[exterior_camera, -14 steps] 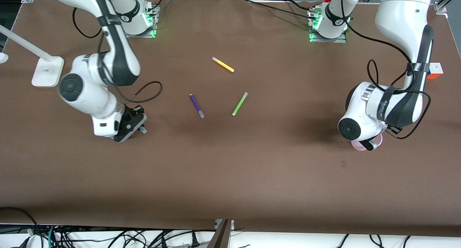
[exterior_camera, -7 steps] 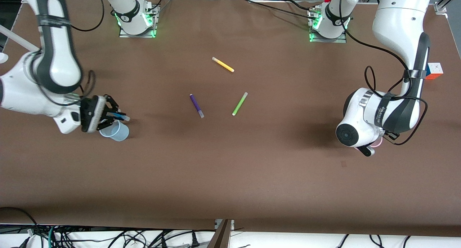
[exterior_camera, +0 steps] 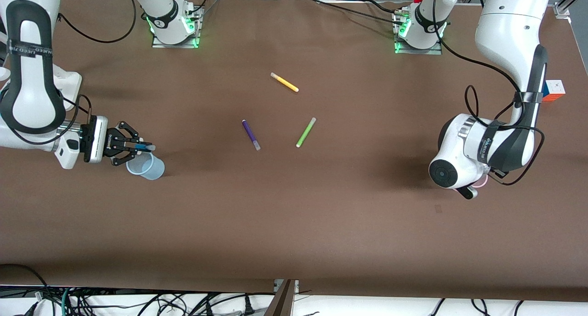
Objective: Place pink and blue markers in matching cups
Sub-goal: 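Lower the pink marker into the pink cup while the right gripper nears the blue cup, then open the left gripper over the pink cup while the right gripper drops the blue marker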
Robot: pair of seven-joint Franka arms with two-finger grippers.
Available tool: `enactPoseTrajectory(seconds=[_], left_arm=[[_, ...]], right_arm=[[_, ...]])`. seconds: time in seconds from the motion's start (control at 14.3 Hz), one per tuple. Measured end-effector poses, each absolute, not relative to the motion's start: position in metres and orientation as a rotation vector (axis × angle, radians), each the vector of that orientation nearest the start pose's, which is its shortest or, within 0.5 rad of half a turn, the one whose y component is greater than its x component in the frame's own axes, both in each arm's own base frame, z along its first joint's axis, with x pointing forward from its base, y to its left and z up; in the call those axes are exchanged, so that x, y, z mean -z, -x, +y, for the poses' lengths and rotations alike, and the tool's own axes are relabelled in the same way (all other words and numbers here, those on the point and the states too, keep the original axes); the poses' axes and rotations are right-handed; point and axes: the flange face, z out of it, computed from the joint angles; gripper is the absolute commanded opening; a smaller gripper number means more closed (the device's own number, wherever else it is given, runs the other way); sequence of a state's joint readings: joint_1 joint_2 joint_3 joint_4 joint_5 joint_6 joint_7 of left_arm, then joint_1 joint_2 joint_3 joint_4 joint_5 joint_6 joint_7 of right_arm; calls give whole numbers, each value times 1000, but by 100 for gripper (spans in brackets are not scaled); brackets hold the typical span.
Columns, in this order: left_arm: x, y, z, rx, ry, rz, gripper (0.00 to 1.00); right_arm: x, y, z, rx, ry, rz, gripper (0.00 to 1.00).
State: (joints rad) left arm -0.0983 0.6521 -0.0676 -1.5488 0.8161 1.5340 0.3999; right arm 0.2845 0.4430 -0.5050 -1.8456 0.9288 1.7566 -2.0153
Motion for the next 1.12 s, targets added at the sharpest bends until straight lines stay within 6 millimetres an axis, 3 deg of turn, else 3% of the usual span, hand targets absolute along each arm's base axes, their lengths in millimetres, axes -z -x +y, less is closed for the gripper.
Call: enactPoseTrajectory(seconds=[0.35,0.42,0.56,0.63,0.7,0.77,0.84,0.91,1.12], left_arm=[[-258,-641,-16,-917,2152,924,18],[-256,-640,-17,-923,2162,924,26],[-253,-639,-18,-930,2176,925,52],[-252,-638,-18,-931,2175,926,86],[-252,-639,-19,-931,2175,927,100],[-253,-639,-19,-929,2176,927,100],[-253,-639,-20,-927,2176,928,100],[-254,-640,-20,-924,2177,928,100],[-269,-649,-28,-875,2245,913,100]], right_arm=[[-285,-603,-55,546,1858,-1562,0],[-282,-606,-57,552,1858,-1566,0],[-277,-611,-61,558,1859,-1574,2],[-274,-613,-62,559,1862,-1574,6],[-272,-616,-63,563,1864,-1572,13],[-271,-619,-63,566,1865,-1573,24],[-271,-621,-62,567,1865,-1576,75],[-272,-622,-62,569,1865,-1580,100],[-276,-626,-63,574,1867,-1580,100]])
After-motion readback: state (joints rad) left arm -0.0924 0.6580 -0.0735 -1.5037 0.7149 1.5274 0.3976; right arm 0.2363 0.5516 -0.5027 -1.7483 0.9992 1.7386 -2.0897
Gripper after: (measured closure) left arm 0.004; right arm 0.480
